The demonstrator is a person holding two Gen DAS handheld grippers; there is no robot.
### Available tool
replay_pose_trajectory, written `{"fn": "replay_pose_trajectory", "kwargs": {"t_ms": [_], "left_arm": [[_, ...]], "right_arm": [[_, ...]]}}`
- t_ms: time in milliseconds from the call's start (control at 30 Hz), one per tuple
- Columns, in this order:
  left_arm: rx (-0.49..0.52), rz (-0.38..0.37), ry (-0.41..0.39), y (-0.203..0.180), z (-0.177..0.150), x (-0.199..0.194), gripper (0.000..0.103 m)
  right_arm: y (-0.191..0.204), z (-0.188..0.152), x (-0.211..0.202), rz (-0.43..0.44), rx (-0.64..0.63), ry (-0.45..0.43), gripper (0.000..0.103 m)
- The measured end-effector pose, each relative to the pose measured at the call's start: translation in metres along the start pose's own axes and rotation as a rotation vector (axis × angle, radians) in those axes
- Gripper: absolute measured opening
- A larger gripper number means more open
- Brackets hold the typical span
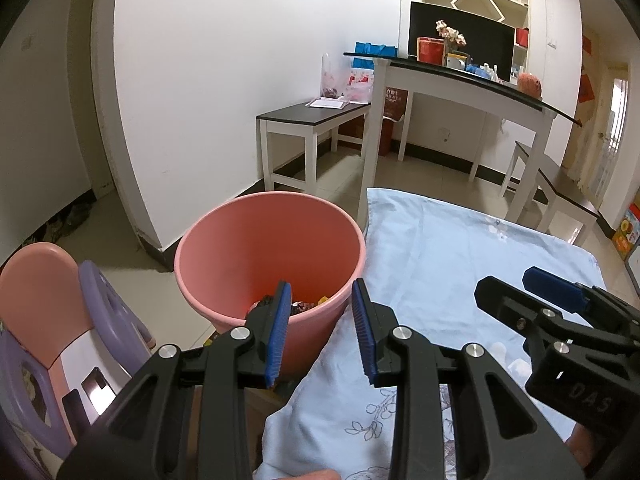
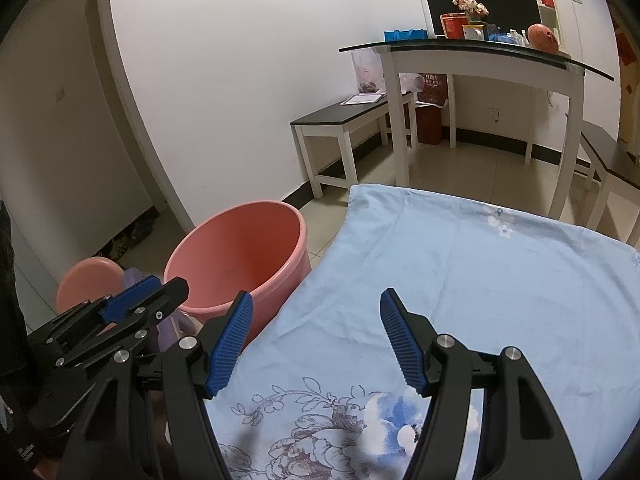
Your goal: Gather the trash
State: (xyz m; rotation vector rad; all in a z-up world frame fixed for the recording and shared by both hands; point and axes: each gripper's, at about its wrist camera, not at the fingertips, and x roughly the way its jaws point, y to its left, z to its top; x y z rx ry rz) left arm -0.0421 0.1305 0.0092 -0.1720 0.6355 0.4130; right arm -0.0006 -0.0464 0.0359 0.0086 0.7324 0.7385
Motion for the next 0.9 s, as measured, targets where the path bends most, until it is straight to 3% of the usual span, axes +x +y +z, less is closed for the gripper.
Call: {"fn": "replay_pose_trajectory", "kwargs": {"t_ms": [900], "left_arm": [[0.008,-0.001,0.028,-0.002,-0.004,0.011,0.031]], "right_arm": [[-0.003,-0.004,0.003,0.002,0.009,0.02,0.065]]}}
